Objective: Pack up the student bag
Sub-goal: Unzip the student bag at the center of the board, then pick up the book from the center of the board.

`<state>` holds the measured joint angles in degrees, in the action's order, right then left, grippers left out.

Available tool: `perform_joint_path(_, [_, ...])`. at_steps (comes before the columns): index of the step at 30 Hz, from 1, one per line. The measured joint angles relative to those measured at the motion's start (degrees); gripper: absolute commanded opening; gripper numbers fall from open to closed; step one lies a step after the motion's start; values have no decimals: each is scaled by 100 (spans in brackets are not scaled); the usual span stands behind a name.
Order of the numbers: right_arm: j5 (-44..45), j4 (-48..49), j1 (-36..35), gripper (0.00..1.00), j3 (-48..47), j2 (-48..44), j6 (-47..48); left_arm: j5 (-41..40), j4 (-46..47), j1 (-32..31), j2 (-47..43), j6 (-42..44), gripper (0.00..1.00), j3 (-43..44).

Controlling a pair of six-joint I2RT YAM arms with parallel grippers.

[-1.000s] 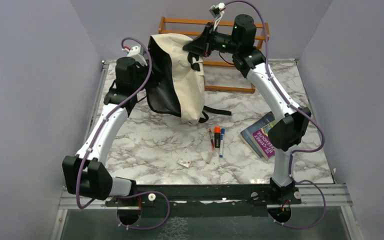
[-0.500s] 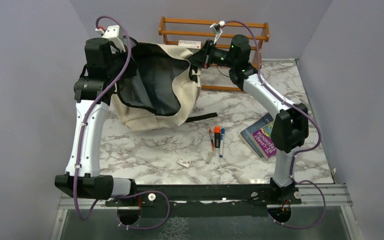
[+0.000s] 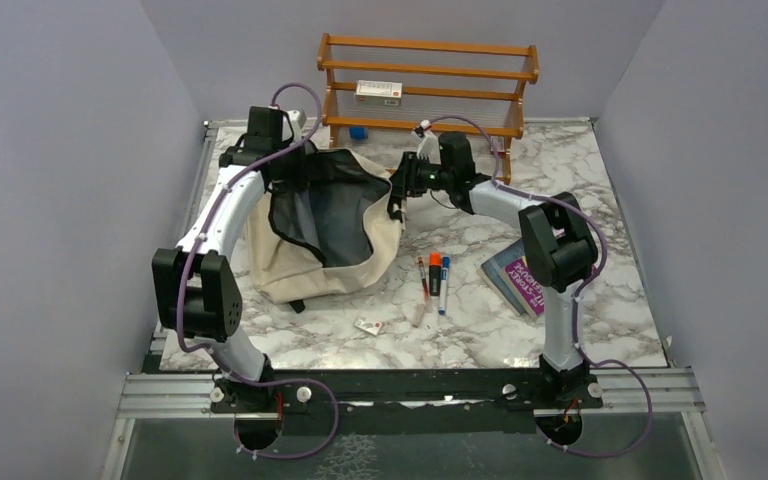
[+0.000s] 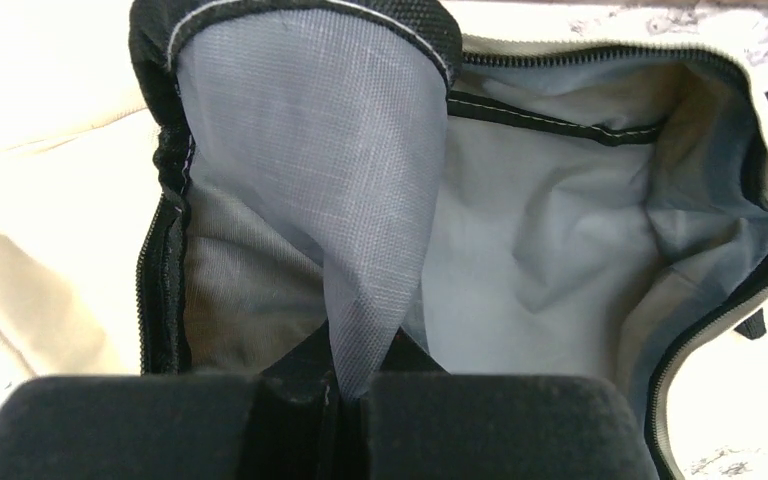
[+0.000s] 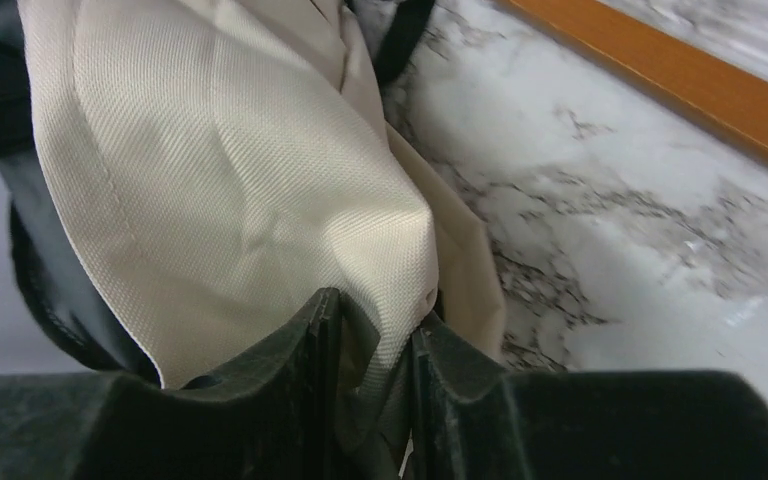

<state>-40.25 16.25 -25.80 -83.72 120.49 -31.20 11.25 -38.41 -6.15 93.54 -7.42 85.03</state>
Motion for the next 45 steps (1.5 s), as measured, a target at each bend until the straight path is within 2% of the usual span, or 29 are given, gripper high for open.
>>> perform_joint_path(7, [870, -448, 44, 50, 398, -225, 767, 9, 240, -308, 350, 22, 0, 0])
perform_joint_path(12, [1722, -664, 142, 56, 1172, -1228, 1047, 4, 313, -337, 415, -2, 0, 0])
perform_joint_path(21, [3204, -927, 267, 57, 2020, -3001, 861, 11, 680, -339, 544, -181, 0, -122])
perform_joint_path(30, [4631, -2162, 267, 63, 2802, -3781, 511, 264, 1180, -348, 664, -289, 0, -455])
perform_joint_path(35, [5637, -2855, 315, 71, 3250, -4402, 199, 354, 1360, -363, 732, -304, 0, -560])
perform_joint_path(39, [5925, -3268, 732, 74, 3519, -4723, -127, 426, 1552, -382, 737, -328, 0, -737])
perform_joint_path(45, [5949, -3587, 1937, 81, 4190, -5379, -527, 492, 1655, -452, 780, -374, 0, -866])
